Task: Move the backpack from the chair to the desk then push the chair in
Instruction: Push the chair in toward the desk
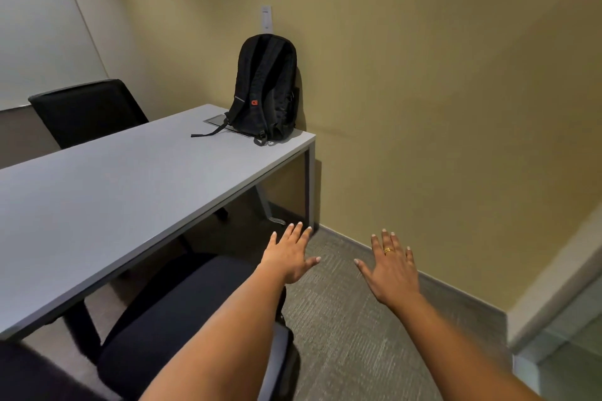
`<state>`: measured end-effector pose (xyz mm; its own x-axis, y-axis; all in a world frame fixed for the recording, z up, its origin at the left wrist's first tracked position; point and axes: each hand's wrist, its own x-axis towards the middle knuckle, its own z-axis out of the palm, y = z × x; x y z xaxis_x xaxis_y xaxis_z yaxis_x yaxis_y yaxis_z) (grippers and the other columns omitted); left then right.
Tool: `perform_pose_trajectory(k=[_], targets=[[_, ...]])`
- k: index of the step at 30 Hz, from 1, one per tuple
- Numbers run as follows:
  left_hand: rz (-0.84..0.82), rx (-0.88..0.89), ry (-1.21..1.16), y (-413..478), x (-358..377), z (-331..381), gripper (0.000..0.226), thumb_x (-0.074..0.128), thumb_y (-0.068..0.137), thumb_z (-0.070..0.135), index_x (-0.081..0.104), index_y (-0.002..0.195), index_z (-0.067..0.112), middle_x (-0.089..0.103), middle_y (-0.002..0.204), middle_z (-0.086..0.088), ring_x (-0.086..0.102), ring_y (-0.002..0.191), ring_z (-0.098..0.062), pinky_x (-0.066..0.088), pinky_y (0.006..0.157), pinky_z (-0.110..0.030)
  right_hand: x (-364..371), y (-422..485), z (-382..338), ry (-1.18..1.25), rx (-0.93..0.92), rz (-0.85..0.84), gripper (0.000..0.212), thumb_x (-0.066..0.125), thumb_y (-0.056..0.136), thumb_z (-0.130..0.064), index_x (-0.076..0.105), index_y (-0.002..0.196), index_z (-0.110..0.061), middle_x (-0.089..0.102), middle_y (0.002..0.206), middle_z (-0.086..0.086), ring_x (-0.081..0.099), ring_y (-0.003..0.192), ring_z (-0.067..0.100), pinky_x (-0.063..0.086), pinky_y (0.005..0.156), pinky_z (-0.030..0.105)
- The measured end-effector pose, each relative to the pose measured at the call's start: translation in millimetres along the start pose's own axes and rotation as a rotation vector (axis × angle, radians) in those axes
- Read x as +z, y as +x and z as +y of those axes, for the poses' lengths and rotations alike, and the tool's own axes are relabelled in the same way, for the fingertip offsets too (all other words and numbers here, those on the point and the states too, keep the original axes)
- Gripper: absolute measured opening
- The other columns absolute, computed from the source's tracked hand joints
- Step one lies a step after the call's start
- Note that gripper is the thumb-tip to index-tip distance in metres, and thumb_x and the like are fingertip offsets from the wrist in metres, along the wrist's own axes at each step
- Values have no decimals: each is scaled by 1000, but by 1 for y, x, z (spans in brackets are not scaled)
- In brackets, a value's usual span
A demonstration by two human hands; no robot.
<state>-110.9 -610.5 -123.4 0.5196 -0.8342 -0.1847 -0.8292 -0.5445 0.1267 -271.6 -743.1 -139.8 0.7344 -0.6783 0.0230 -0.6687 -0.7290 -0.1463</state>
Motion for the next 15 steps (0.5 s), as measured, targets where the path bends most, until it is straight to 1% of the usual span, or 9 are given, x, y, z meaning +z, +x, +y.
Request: perform_pose_trajectory(k=[7, 15], targets=[[60, -3, 45, -92, -15, -12, 71, 29, 92, 54, -3, 145, 20, -6, 156, -4, -9, 142, -20, -1, 114, -49, -15, -84, -34, 40, 13, 30, 71, 21, 91, -60, 4, 145, -16, -2, 155, 9, -6, 141, 23, 0, 113, 43], [140, 46, 89, -156, -46, -45, 70, 28, 92, 54, -2, 145, 21, -6, 156, -5, -9, 142, -20, -1, 114, -50, -43, -146, -100, 81, 24, 107, 70, 23, 92, -58, 4, 145, -17, -3, 155, 8, -7, 141, 22, -1, 113, 42]])
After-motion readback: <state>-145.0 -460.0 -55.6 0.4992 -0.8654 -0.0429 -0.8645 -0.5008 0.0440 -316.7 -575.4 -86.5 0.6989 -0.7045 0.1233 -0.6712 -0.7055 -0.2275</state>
